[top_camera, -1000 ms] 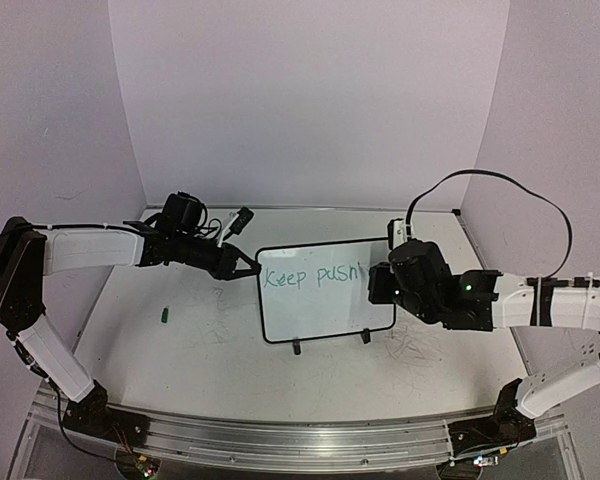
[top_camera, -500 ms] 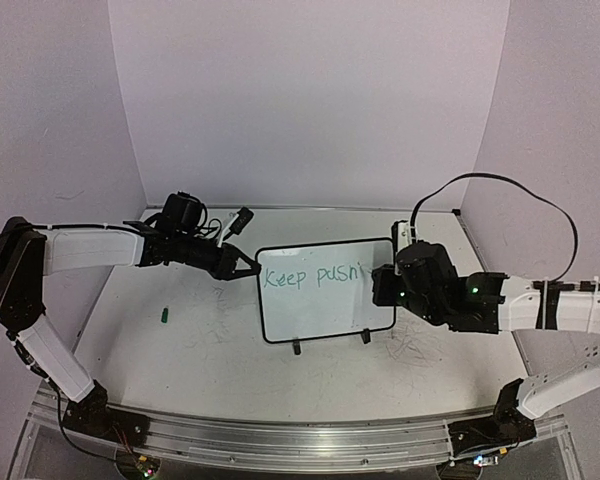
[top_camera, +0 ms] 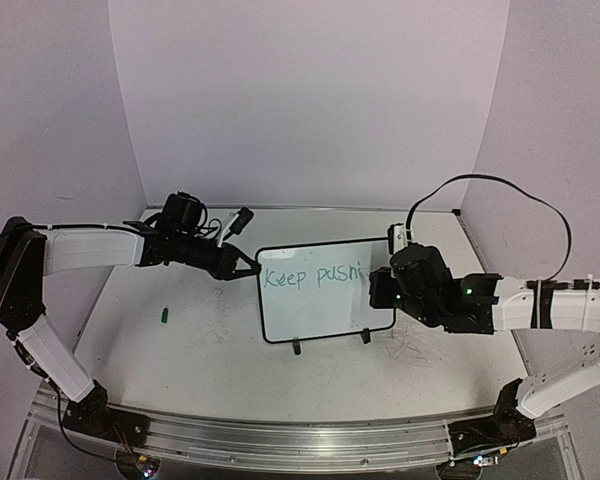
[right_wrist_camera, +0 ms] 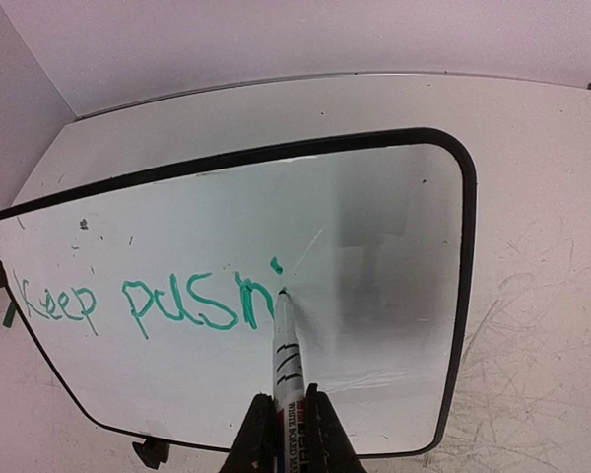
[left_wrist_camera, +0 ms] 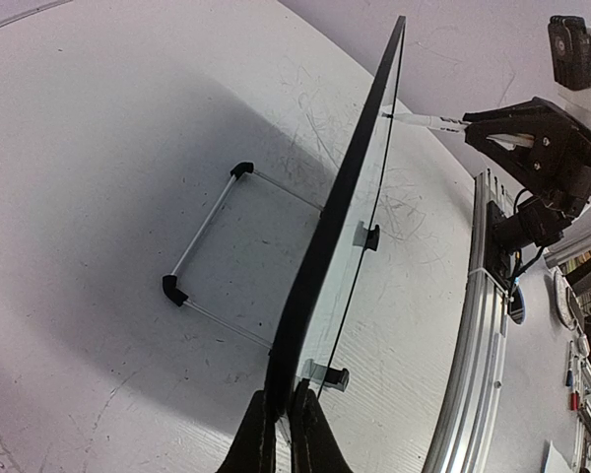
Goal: Write a sentence on the whiteboard
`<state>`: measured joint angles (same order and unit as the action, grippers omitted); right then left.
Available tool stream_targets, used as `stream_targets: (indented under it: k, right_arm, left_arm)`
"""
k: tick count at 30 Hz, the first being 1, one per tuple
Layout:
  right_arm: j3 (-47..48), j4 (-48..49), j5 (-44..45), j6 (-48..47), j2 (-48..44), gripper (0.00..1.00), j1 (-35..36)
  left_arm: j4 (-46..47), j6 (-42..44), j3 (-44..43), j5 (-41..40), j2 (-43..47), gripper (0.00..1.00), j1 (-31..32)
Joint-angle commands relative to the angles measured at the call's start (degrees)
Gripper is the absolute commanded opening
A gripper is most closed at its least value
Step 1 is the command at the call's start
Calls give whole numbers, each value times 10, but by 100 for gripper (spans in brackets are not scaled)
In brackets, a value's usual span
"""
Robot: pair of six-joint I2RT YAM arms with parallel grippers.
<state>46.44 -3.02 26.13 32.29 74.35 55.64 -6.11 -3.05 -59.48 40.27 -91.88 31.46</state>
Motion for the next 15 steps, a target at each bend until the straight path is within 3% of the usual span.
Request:
stream_targets:
  k: [1, 15]
  right_arm:
    - [10, -12, 27, 14, 4, 0, -2]
    - [-5, -19, 11, 28, -1, 0, -1]
  left_arm:
    - [0, 13, -7, -30, 20, 0, -4]
    - [0, 13, -7, -29, 19, 0, -4]
